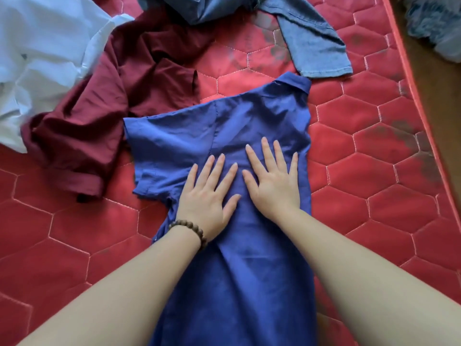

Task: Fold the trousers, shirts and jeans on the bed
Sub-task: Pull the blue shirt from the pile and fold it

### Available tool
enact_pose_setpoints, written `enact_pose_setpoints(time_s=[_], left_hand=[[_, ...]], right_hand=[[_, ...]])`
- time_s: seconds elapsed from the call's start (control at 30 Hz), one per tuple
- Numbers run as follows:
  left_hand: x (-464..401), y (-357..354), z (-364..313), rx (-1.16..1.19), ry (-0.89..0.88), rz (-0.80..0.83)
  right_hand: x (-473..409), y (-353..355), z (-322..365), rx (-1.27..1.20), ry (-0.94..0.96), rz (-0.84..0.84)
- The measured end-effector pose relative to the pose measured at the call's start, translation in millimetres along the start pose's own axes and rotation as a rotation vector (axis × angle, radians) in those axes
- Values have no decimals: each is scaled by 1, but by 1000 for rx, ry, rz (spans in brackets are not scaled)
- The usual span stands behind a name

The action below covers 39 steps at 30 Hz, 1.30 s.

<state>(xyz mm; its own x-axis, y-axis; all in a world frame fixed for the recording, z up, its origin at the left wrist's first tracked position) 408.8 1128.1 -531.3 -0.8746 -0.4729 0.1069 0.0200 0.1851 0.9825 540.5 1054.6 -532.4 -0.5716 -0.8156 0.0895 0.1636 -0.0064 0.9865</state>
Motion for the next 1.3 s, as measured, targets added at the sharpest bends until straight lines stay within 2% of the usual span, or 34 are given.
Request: enact_pose_setpoints(time_s=[0.07, 0.13, 0.2, 0.23, 0.3, 0.37, 0.43, 0.53, 0.67, 0.73, 0.87, 0.97, 1.17, 1.3], left_hand=[[-1, 6, 3, 36, 44, -30], [7, 17, 5, 74, 121, -103], [27, 21, -1, 66, 67, -171], [41, 18, -5, 48, -10, -145], [69, 7, -5, -7, -133, -31], [81, -1, 13, -37, -129, 35], [83, -1, 31, -59, -76, 48], [91, 7, 43, -27, 49, 36], [143, 25, 49, 124, 264, -82], [176, 28, 48, 190, 320, -110], [221, 24, 39, 225, 367, 6], [234, 16, 35, 247, 418, 74], [244, 20, 33, 500, 553, -58], [252, 21, 36, 666, 626, -142]], right_hand=[[1, 10, -2, -133, 4, -23], [15, 25, 2, -177, 0, -148], [42, 32, 15, -144, 2, -261], [58, 29, 25, -131, 25, -262], [86, 13, 44, -78, 86, -139], [101, -5, 48, -6, 116, -12], [103, -10, 45, -27, 106, 15], [102, 0, 43, -181, 74, -15], [133, 27, 55, -273, 38, -209], [160, 32, 74, -287, 49, -234], [202, 24, 124, -263, 107, -172], [212, 16, 156, -266, 78, -110], [199, -10, 181, -198, -120, 154], [191, -10, 189, -323, -174, 117]])
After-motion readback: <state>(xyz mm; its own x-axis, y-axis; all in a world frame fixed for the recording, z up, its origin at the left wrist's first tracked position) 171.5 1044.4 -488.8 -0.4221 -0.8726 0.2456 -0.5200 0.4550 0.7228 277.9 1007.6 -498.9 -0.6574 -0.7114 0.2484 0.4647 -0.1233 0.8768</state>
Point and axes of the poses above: each hand's wrist, its own x-axis away from the middle knuckle, its own y-axis out of the back of the hand, z = x × y, the point moved 5 cm from there along -x, towards the middle knuckle, and after that the axes turned 3 degrees about -z, right-handed, at the moved point
